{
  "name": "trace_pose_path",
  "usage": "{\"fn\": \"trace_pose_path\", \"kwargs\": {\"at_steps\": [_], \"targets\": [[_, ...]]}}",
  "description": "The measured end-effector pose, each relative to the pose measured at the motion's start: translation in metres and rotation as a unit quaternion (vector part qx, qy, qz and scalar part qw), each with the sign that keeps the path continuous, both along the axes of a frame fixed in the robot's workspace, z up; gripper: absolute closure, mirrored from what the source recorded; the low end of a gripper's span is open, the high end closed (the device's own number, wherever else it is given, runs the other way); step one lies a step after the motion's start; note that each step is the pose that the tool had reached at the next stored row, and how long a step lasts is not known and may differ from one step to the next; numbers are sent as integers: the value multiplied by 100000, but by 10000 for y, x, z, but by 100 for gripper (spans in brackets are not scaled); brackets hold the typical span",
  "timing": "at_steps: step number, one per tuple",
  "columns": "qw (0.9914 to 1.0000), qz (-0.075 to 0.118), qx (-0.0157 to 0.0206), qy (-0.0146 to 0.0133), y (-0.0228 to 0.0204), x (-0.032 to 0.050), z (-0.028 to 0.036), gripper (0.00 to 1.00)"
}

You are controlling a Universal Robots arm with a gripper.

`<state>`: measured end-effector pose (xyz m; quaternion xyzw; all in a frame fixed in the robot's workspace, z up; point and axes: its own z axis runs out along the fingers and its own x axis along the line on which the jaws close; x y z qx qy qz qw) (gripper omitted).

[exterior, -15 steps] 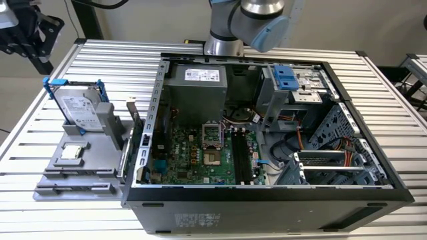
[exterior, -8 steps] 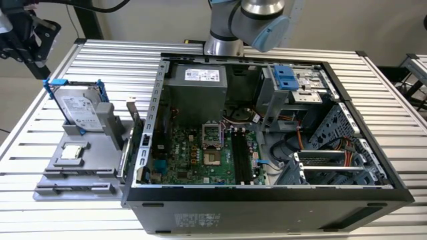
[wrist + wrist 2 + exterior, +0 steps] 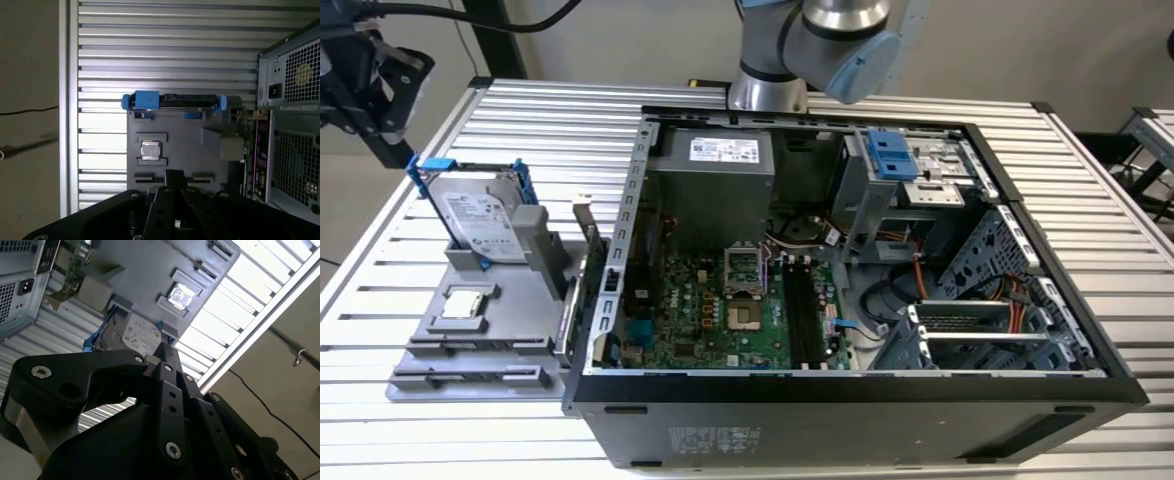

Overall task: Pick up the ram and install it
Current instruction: 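Reach for the ram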

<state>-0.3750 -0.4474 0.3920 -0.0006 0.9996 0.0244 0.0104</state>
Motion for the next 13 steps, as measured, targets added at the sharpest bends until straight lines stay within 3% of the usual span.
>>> {"fn": "trace_pose_path", "kwargs": {"at_steps": [6,13], "targets": [[100000,2,1,-2,-124,-3,-2,100],[100000,1,1,0,-323,-3,-3,100]]}}
